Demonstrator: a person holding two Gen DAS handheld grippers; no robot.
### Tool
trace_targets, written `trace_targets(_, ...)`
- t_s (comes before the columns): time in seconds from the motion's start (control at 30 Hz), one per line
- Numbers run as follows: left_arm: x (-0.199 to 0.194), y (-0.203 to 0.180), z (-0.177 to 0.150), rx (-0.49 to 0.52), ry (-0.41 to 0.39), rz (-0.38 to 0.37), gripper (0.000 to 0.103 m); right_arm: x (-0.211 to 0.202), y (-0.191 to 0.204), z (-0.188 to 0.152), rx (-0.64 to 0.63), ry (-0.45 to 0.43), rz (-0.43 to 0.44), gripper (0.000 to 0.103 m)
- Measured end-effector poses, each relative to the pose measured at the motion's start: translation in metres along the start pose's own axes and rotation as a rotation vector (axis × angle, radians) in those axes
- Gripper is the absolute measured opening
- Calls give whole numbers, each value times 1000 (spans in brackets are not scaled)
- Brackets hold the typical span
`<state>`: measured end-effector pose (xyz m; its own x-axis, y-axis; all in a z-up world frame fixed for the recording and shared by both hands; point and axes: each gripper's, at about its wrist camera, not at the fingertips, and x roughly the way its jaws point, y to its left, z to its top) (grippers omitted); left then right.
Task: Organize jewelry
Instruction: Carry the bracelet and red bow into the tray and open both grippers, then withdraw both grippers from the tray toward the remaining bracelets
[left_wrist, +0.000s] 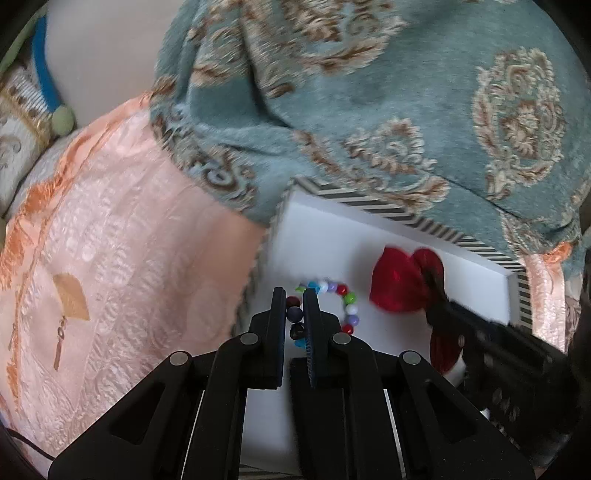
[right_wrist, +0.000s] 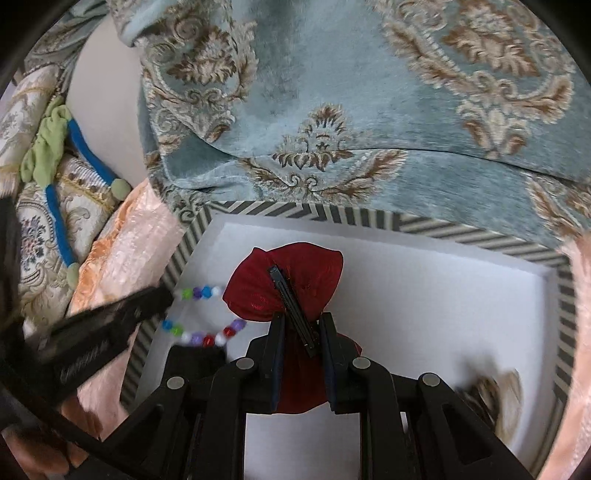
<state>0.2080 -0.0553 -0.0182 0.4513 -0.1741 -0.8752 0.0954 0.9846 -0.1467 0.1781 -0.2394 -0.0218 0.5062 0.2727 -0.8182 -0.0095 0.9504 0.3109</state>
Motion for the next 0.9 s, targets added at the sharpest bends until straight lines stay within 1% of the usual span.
trace_targets(0.17, 5, 12, -1, -19, 1, 20, 8, 23, 7, 14, 15, -3, -2, 17)
trace_targets(0.23, 6, 13, -1, -22, 9, 12, 8, 32, 10, 20, 23, -10, -1, 17)
trace_targets(0.33, 3, 10, -3, -6, 4, 26, 8, 42, 11, 23, 32, 3, 19, 17)
trace_targets(0.37, 2, 9, -4, -3, -1, 28, 8, 43, 11, 22, 32, 5, 23, 21)
trace_targets(0.4, 2, 8, -5, -1, -3, 28, 9, 41, 11, 22, 32, -4, 31, 30)
trace_targets(0.43, 1, 8, -5, 2, -3, 32, 9, 38, 11, 21, 31, -13, 32, 38)
trace_targets(0.47, 1, 7, -6, 3, 0, 36, 10, 34, 10, 19, 33, -21, 31, 48)
trace_targets(0.5, 1, 6, -7, 1, 3, 33, 14, 29, 7, 18, 39, -33, 39, 49)
trace_targets(0.53, 0, 6, -8, -6, 7, 22, 21, 25, 5, 16, 46, -40, 46, 49)
trace_targets(0.6, -2, 5, -11, -15, 3, 4, 31, 16, -1, 11, 61, -40, 53, 49)
trace_targets(0.63, -3, 4, -13, -20, 3, -3, 34, 12, -3, 8, 68, -38, 57, 49)
trace_targets(0.7, -5, 2, -16, -19, 6, -1, 36, 6, -6, 3, 70, -35, 58, 49)
trace_targets(0.9, -15, -3, -28, -12, 6, 11, 38, -14, -9, -16, 53, -23, 19, 49)
